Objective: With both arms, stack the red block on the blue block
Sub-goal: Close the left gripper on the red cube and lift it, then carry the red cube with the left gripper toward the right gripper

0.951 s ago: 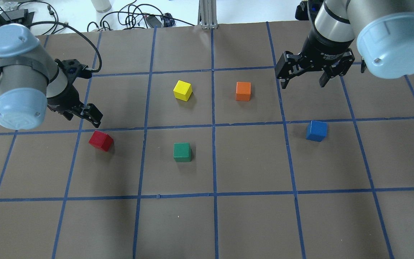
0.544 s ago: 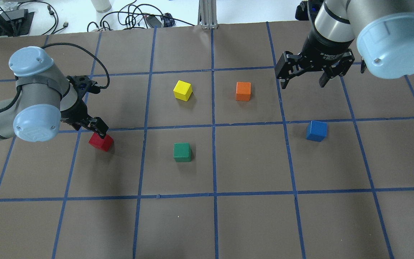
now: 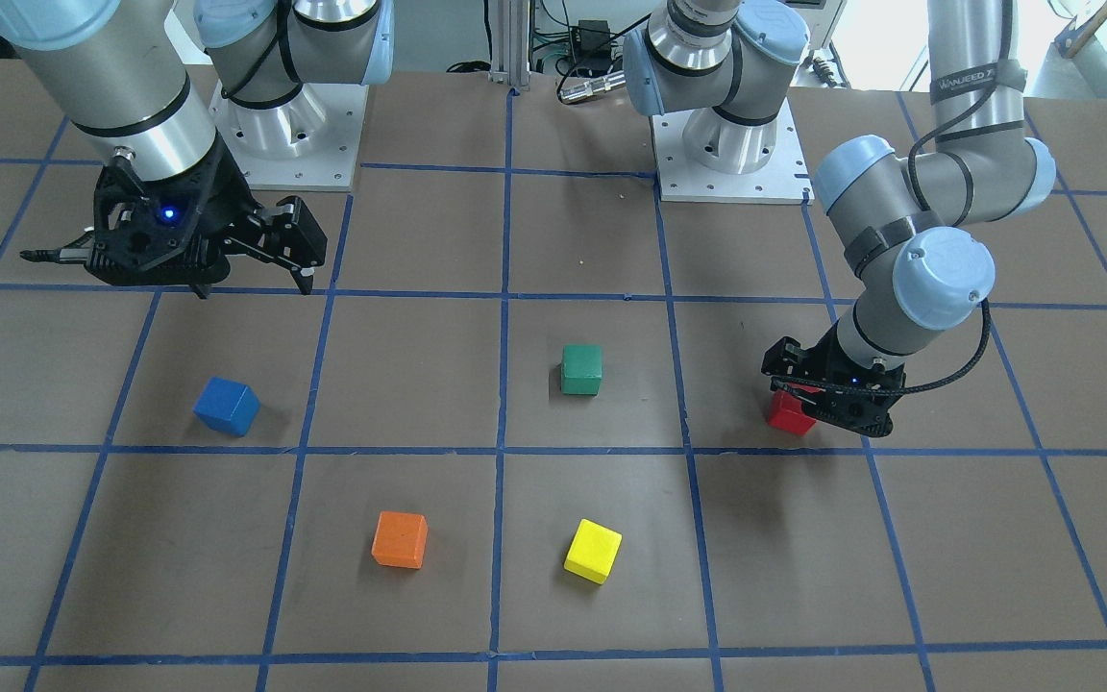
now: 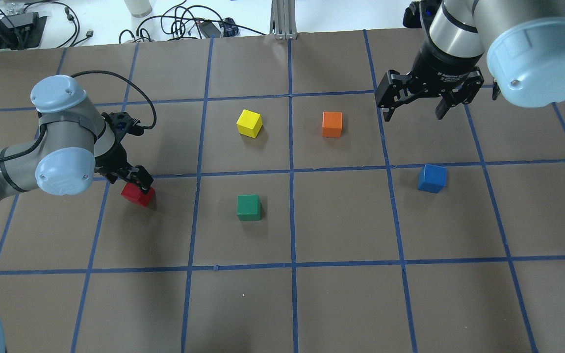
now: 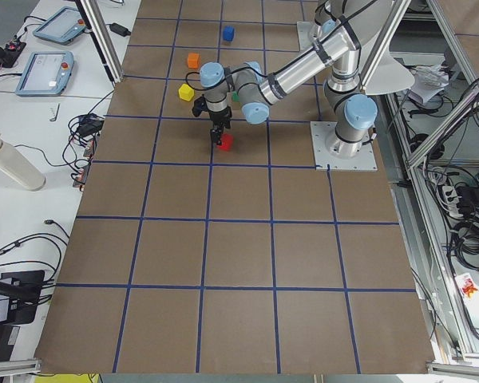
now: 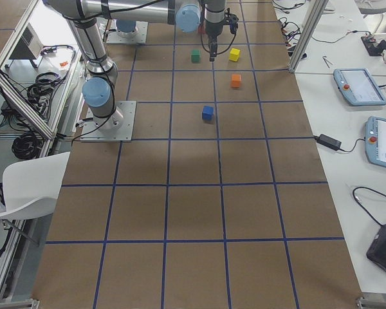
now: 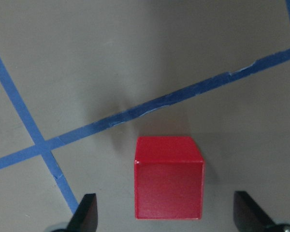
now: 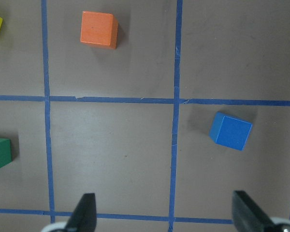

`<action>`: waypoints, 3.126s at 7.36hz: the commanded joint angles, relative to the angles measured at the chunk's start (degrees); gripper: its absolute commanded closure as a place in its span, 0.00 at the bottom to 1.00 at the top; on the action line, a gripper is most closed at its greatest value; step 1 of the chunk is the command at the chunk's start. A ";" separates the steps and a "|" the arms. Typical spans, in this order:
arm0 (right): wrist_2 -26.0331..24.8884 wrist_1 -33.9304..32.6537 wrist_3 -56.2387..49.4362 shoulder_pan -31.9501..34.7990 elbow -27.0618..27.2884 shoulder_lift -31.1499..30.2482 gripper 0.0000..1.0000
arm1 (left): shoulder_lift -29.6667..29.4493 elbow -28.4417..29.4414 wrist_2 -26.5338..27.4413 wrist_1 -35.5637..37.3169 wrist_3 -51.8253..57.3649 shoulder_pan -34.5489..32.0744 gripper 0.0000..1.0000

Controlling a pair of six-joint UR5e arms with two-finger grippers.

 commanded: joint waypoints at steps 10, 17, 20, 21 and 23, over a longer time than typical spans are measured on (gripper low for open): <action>-0.04 -0.21 -0.09 -0.09 -0.04 -0.18 0.00 | 0.22 21.02 -9.31 -18.24 -29.87 -16.14 1.00; -0.21 -0.21 -0.17 -0.09 0.22 -0.26 0.00 | -4.17 23.41 -16.20 -14.64 -48.83 -30.49 1.00; -0.30 -0.12 -0.17 -0.09 0.13 -0.44 0.00 | -5.40 24.29 -16.29 -14.64 -49.80 -30.84 1.00; -0.30 -0.12 -0.17 -0.09 0.14 -0.44 0.00 | -5.93 24.29 -16.38 -14.64 -49.89 -31.11 1.00; -0.30 -0.21 -0.44 -0.09 0.05 -0.44 0.00 | -7.77 24.21 -19.01 -14.47 -51.46 -31.55 1.00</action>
